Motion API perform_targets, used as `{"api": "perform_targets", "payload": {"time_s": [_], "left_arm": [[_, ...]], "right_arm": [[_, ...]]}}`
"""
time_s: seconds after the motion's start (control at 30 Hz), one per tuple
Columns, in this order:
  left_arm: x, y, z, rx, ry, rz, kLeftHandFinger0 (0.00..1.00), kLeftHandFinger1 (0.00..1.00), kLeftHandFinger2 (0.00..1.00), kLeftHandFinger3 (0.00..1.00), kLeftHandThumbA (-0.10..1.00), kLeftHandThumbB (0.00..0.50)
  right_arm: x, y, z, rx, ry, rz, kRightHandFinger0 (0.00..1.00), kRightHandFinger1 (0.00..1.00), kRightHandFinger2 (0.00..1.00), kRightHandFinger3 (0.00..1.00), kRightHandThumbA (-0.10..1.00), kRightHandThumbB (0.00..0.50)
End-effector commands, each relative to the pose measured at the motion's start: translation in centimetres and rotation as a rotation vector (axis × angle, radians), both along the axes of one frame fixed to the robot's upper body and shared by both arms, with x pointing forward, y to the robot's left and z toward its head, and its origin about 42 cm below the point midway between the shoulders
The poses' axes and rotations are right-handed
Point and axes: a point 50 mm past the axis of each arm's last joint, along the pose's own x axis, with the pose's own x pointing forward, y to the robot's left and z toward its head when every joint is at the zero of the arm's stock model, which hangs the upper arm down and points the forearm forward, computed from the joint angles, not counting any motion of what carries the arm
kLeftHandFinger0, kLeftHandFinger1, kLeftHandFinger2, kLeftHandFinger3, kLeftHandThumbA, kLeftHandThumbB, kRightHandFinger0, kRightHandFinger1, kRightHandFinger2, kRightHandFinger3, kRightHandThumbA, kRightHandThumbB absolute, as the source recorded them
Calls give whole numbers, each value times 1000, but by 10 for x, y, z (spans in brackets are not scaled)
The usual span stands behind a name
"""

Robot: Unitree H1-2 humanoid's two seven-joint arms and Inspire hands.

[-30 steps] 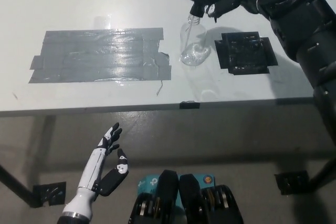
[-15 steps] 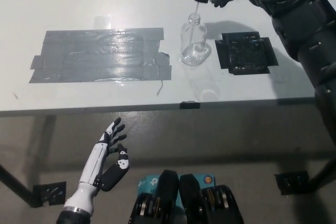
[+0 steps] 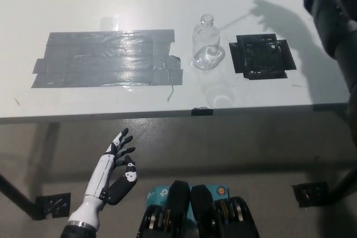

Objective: The robot grabs the black lid of the spray bottle on the desk and places it on the black area of the desk

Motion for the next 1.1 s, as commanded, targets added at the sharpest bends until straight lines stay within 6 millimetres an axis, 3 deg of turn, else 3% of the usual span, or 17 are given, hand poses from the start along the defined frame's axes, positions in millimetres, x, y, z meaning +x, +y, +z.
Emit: {"api": "perform_targets", "payload": {"time_s": [0.0, 0.03, 0.1, 0.17, 0.27, 0.37, 0.4, 0.47, 0.53, 0.57, 0.6, 0.63, 0.67, 0.7, 0.77, 1.07], "left_arm": [[4, 1, 13, 5, -79, -16, 675, 829, 926, 1000, -65, 207], [4, 1, 13, 4, -78, -17, 675, 828, 928, 1000, -70, 207], [4, 1, 13, 8, -79, -14, 673, 827, 929, 1000, -74, 207], [3, 1, 11, 3, -78, -11, 671, 825, 928, 1000, -77, 207], [4, 3, 12, 5, -82, -5, 664, 815, 921, 1000, -97, 205], [5, 4, 13, 9, -80, -1, 663, 816, 922, 1000, -94, 206], [5, 4, 13, 10, -80, -2, 664, 816, 922, 1000, -93, 205], [3, 4, 13, 14, -87, 0, 659, 810, 916, 1000, -100, 207], [3, 4, 12, 8, -88, -3, 651, 807, 913, 1000, -99, 207], [3, 4, 12, 11, -87, -2, 652, 808, 914, 1000, -97, 206], [3, 4, 12, 12, -89, -2, 647, 809, 913, 1000, -88, 206], [4, 3, 14, 12, -94, -2, 646, 810, 913, 1000, -85, 206], [4, 3, 14, 12, -92, -1, 647, 811, 913, 1000, -84, 205], [5, 3, 14, 13, -91, -3, 653, 819, 917, 1000, -79, 201], [6, 3, 16, 10, -96, -5, 653, 817, 916, 1000, -84, 203], [10, 4, 19, 24, -108, -12, 618, 778, 891, 1000, -100, 197]], "right_arm": [[0, -31, 40, 209, -83, -181, 321, 487, 693, 593, -100, 293], [-1, -34, 33, 224, -68, -190, 353, 539, 741, 632, -100, 247], [-2, -42, 6, 218, -28, -207, 294, 487, 675, 566, -100, 318], [-4, -47, -13, 198, 9, -224, 247, 444, 647, 545, -100, 318], [-7, -49, -39, 188, 37, -223, 276, 486, 677, 531, -100, 322], [-14, -48, -79, 110, 107, -235, 267, 414, 606, 519, -100, 343], [-15, -48, -82, 100, 112, -233, 274, 412, 603, 521, -100, 342], [-21, -44, -110, -44, 150, -209, 240, 360, 549, 527, -100, 349], [-27, -42, -135, -343, 216, -98, 193, 327, 496, 553, -72, 354], [-29, -41, -141, -430, 226, -65, 216, 335, 500, 574, -44, 354], [-30, -40, -143, -519, 230, -33, 422, 490, 654, 745, 78, 358], [-30, -39, -144, -686, 235, 37, 758, 804, 995, 1000, 258, 375], [-30, -38, -144, -743, 241, 72, 871, 902, 1000, 1000, 285, 370], [-29, -37, -142, -770, 280, 127, 1000, 1000, 1000, 1000, 386, 445], [-27, -37, -135, -792, 282, 150, 1000, 1000, 1000, 1000, 449, 474], [-14, -29, -86, -843, 182, 149, 1000, 1000, 1000, 1000, 588, 468]]}}
